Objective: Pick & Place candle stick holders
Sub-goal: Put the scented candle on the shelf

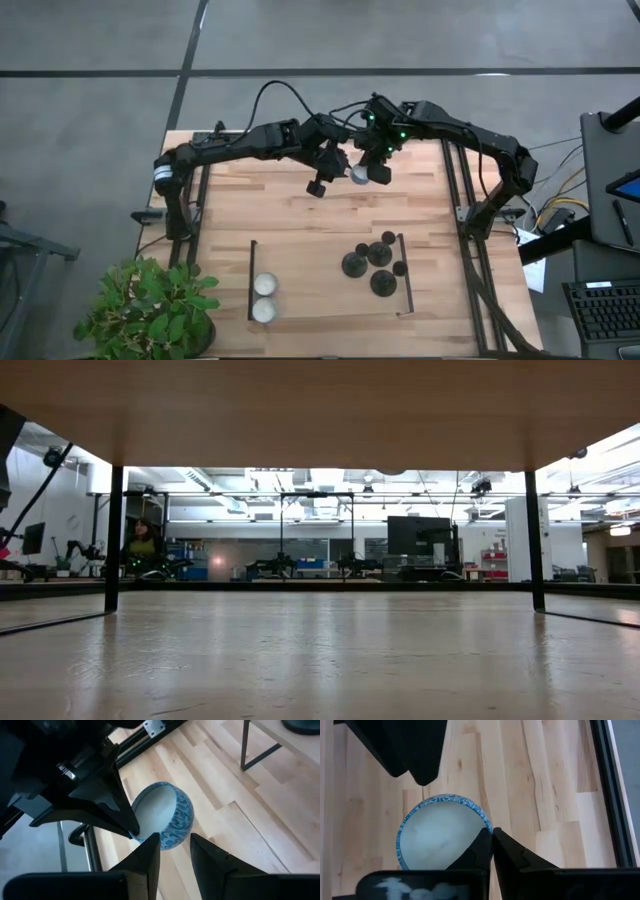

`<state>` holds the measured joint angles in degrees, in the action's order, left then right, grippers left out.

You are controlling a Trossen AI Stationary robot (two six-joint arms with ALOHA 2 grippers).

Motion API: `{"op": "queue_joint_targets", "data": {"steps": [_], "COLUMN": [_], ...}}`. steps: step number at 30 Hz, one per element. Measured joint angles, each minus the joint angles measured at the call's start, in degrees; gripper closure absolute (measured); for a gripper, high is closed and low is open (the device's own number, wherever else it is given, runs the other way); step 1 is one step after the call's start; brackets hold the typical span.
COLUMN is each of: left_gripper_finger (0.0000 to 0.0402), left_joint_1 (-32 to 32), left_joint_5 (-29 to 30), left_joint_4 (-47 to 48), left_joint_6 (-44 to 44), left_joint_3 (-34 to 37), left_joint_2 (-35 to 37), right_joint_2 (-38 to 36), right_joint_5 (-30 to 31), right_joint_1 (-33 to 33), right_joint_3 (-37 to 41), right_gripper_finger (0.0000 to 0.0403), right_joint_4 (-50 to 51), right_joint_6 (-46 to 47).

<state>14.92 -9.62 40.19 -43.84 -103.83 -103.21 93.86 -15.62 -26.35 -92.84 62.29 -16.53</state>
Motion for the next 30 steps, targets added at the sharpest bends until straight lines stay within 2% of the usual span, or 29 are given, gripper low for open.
{"op": "queue_joint_targets", "data": {"steps": [8, 30], "left_gripper_finger": [0.0298, 0.0298], "left_joint_1": [0.0, 0.0], "left_joint_5": [-0.4, -1.7], "left_joint_4": [-2.7, -2.3], "left_joint_6": [-2.6, -4.6], "left_joint_3": [0.0, 0.0], "left_joint_2": [-0.5, -1.7], "right_joint_2": [0.0, 0.0], "right_joint_5": [-0.1, -1.6], "right_joint_1": [0.0, 0.2], "right_joint_3": [0.0, 0.2], "right_gripper_finger": [0.0394, 0.0394], "right_joint_4": [-0.4, -1.6], "right_joint_6": [-0.4, -0.5]}}
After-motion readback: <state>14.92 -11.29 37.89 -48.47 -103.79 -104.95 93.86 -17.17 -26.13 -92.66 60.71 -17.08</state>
